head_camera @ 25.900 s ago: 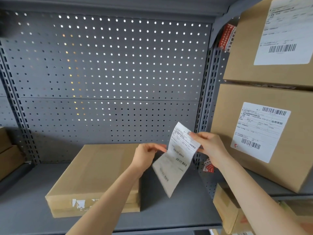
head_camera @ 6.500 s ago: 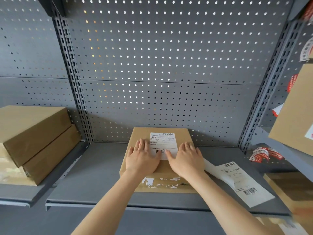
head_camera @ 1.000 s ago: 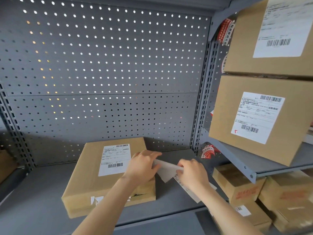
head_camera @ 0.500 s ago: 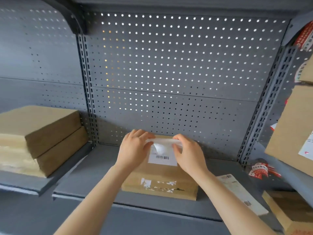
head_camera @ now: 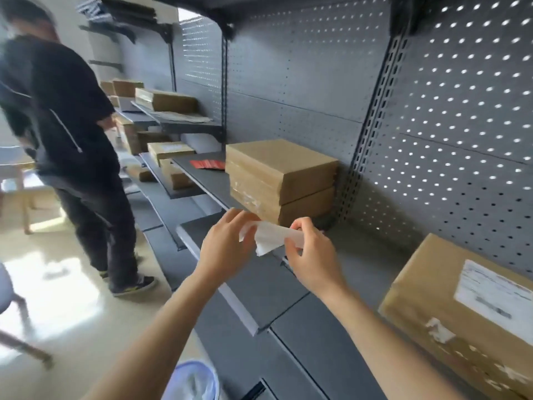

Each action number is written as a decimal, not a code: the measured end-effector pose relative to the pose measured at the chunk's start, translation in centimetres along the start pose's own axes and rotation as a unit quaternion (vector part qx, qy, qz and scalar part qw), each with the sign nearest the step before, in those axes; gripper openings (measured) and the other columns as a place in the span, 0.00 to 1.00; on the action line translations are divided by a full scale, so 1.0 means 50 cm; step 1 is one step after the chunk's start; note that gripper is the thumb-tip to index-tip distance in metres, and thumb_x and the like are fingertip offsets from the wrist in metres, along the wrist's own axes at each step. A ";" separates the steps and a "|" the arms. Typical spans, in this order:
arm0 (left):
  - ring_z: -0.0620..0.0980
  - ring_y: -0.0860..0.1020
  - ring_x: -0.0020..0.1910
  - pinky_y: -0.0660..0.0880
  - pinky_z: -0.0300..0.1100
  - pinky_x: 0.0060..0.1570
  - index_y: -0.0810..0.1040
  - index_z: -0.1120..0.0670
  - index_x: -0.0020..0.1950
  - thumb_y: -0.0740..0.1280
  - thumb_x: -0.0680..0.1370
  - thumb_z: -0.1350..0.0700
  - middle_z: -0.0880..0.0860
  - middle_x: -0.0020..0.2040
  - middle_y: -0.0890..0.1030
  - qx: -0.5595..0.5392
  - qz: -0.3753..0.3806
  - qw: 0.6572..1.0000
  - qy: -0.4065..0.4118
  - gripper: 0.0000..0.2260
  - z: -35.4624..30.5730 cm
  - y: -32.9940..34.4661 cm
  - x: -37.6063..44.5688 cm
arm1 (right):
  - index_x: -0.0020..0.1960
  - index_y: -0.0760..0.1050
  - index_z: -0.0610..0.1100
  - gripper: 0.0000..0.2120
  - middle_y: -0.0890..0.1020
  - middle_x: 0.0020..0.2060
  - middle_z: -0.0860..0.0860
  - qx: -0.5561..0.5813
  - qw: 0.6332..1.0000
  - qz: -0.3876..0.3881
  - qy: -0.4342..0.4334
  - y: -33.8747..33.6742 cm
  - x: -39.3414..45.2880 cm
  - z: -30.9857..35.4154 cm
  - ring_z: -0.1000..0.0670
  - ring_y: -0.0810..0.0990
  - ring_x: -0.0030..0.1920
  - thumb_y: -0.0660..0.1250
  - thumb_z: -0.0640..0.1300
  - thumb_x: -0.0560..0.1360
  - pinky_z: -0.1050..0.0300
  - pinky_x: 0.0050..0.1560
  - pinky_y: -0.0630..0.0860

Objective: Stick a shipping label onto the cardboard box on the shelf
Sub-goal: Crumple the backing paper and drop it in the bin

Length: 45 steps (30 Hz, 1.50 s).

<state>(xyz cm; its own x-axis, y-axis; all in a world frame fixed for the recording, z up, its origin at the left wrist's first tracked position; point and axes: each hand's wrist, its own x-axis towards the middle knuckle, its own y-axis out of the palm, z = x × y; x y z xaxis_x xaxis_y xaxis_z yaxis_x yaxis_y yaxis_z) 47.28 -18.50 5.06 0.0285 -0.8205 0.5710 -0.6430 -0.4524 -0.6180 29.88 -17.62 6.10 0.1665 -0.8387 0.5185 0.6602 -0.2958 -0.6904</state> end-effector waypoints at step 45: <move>0.50 0.79 0.53 0.76 0.43 0.48 0.80 0.47 0.53 0.58 0.78 0.54 0.47 0.54 0.82 0.096 0.174 0.899 -0.391 0.11 0.802 0.349 -0.475 | 0.44 0.79 0.39 0.08 0.81 0.46 0.44 -0.048 0.877 0.447 0.170 1.038 -0.234 -0.260 0.43 0.79 0.45 0.63 0.37 0.67 0.59 0.39 0.71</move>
<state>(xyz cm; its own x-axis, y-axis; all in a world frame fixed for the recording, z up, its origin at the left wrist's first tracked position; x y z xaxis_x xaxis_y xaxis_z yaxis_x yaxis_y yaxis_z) 66.10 -20.94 -40.94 0.4284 -0.8850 -0.1823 -0.5756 -0.1118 -0.8101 52.66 -29.08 -42.35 0.3468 -0.8385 -0.4203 0.3100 0.5254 -0.7924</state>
